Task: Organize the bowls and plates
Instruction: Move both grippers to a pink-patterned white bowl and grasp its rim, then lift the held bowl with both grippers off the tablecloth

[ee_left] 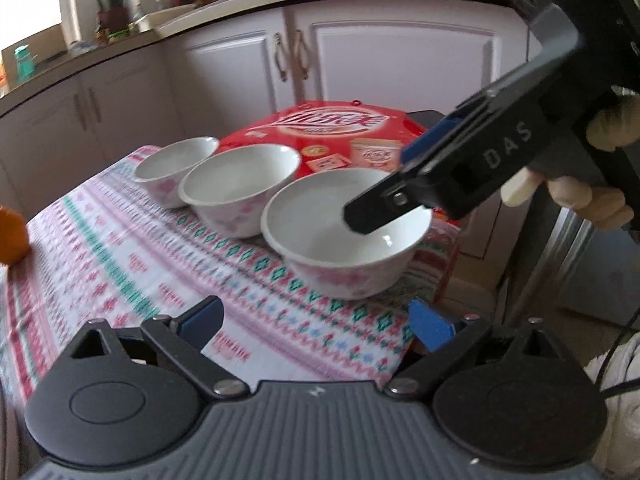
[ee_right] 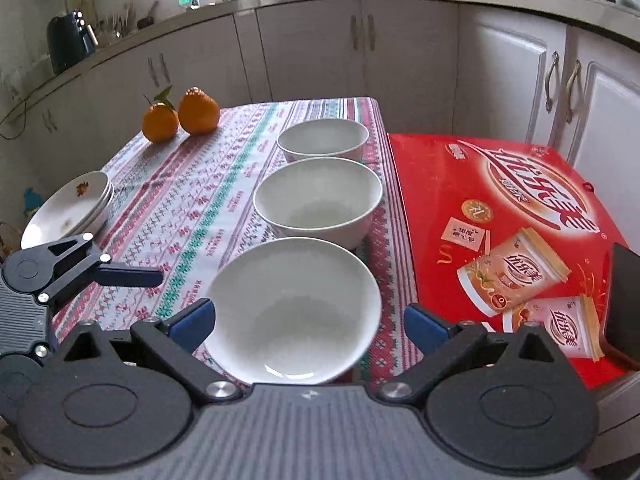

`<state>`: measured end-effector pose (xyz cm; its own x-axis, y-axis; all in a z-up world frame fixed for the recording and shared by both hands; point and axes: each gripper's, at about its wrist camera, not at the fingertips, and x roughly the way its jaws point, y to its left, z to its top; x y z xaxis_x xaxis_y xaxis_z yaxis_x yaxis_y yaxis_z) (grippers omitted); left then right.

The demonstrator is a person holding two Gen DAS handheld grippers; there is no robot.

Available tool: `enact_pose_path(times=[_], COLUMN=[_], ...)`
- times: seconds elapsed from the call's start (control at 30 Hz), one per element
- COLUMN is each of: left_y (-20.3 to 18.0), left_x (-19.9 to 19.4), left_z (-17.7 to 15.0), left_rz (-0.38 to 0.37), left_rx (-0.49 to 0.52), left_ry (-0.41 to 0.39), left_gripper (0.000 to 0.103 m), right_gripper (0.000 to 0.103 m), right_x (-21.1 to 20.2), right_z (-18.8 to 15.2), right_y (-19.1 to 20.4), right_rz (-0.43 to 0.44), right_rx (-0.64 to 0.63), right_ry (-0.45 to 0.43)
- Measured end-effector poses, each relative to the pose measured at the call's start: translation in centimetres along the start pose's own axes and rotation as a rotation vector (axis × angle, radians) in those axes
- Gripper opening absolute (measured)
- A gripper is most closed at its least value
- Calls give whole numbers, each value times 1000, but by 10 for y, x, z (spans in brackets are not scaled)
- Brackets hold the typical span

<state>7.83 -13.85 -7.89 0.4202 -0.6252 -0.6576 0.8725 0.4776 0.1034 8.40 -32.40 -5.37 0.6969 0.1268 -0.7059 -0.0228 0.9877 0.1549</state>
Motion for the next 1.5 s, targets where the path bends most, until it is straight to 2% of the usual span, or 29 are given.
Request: enact_pose_path(times=[0.23,0.4,0.5,0.7,1.03,1.27,1.5], left_y=[-6,-7,-7,-4,-5,-3,3], left_x=[17,20,21,21,20,16,-5], left_z=[7,12,15,15,14,15,11], left_rz=[-31,-50,-57,-53,-53,-55,-27], left_rx=[-20,-12,-11,-24,-25,-36,-49], left_ry=[-15,-38,-52,-58,-59,-45,-48], left_gripper=[98,94,86,84,83,83,83], right_gripper=[99,89,85,77,74,74,74], right_x=[14,18,19,20,22,20,17], right_z=[2,4,5,6,9,11,17], right_y=[-10,-7,-7,-14,-24,-17,-3], right_rz=[34,61,64,73,127,122,163], right_rx=[39,35,29,54,120,106,83], right_ry=[29,38,41,46,59,67,63])
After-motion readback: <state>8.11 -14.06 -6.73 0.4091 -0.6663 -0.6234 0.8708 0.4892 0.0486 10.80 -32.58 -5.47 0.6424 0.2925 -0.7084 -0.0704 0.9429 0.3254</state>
